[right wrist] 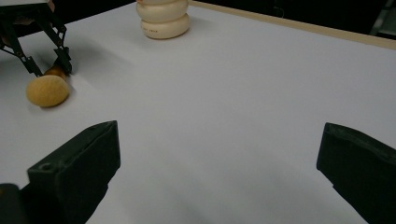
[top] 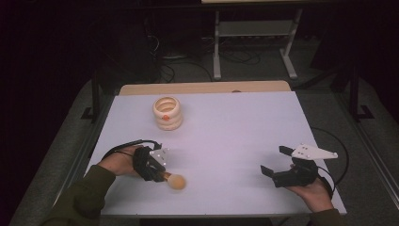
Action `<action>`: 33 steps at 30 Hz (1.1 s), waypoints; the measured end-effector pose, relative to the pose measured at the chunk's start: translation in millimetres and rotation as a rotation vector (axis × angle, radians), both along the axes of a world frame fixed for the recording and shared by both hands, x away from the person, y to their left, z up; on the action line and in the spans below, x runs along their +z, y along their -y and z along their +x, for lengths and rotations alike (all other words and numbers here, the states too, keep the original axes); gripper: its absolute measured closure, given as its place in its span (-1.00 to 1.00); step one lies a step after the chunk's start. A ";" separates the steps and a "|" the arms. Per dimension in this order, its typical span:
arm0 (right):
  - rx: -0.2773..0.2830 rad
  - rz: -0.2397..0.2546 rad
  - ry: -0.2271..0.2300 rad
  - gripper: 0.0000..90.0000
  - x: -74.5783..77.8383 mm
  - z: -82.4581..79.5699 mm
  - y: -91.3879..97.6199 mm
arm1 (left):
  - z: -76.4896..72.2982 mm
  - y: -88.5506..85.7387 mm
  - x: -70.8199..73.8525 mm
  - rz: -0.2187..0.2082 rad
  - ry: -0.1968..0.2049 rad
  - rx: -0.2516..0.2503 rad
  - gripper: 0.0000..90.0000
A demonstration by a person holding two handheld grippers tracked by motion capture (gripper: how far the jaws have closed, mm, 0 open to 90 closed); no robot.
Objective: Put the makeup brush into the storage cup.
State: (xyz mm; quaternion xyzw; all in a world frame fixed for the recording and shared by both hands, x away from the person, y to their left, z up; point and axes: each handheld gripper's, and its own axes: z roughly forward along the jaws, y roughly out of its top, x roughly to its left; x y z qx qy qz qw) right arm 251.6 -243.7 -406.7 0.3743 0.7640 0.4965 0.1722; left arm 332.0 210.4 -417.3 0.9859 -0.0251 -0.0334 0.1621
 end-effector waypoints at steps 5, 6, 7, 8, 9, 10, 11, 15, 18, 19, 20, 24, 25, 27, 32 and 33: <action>-0.002 0.003 0.001 -1.00 -0.3 -0.2 1.0 | 0.4 2.3 0.3 0.015 0.007 0.004 0.36; -0.002 0.002 0.002 -1.00 -0.3 -0.1 1.1 | 0.4 2.3 0.3 0.015 0.007 0.004 0.38; -0.002 0.002 0.002 -1.00 -0.3 -0.1 1.1 | 0.6 2.3 0.4 0.017 0.011 0.005 0.38; -0.002 0.003 0.000 -1.00 -0.3 -0.2 1.1 | 0.8 2.3 0.4 0.016 0.009 0.007 0.40; -0.003 0.002 0.000 -1.00 -0.3 -0.2 1.3 | 1.5 2.3 0.5 0.017 0.010 0.011 0.45; -0.003 0.002 0.000 -1.00 -0.3 -0.2 1.3 | 1.5 2.3 0.5 0.017 0.010 0.011 0.47; -0.003 0.001 0.000 -1.00 -0.4 -0.1 1.4 | 2.1 2.4 0.6 0.017 0.007 0.016 0.47; -0.003 0.001 0.000 -1.00 -0.5 -0.2 1.1 | 2.2 2.3 0.7 0.018 0.007 0.025 0.48; -0.003 0.000 -0.001 -1.00 -0.7 -0.2 1.0 | 2.2 2.9 0.8 0.019 0.001 0.043 0.49; -0.003 0.000 -0.001 -1.00 -0.7 -0.3 1.0 | 2.6 3.0 0.9 0.021 -0.002 0.046 0.49; -0.002 0.000 -0.001 -1.00 -0.7 -0.4 1.0 | 2.8 2.9 0.7 0.019 -0.001 0.047 0.49; -0.005 -0.001 -0.004 -1.00 -1.0 -0.5 1.9 | 3.0 3.0 0.9 0.020 -0.005 0.062 0.50; -0.005 0.000 -0.004 -1.00 -0.9 -0.5 2.0 | 2.9 3.2 1.2 0.022 -0.004 0.067 0.50; -0.005 -0.001 -0.002 -1.00 -0.7 -0.5 2.2 | 2.9 3.5 1.2 0.024 -0.006 0.076 0.50; -0.007 0.000 -0.003 -1.00 -0.5 -0.7 2.2 | 4.4 2.4 1.4 0.019 -0.030 0.110 0.50; -0.007 0.000 -0.002 -1.00 -0.5 -0.7 2.2 | 4.3 2.4 1.6 0.020 -0.031 0.115 0.51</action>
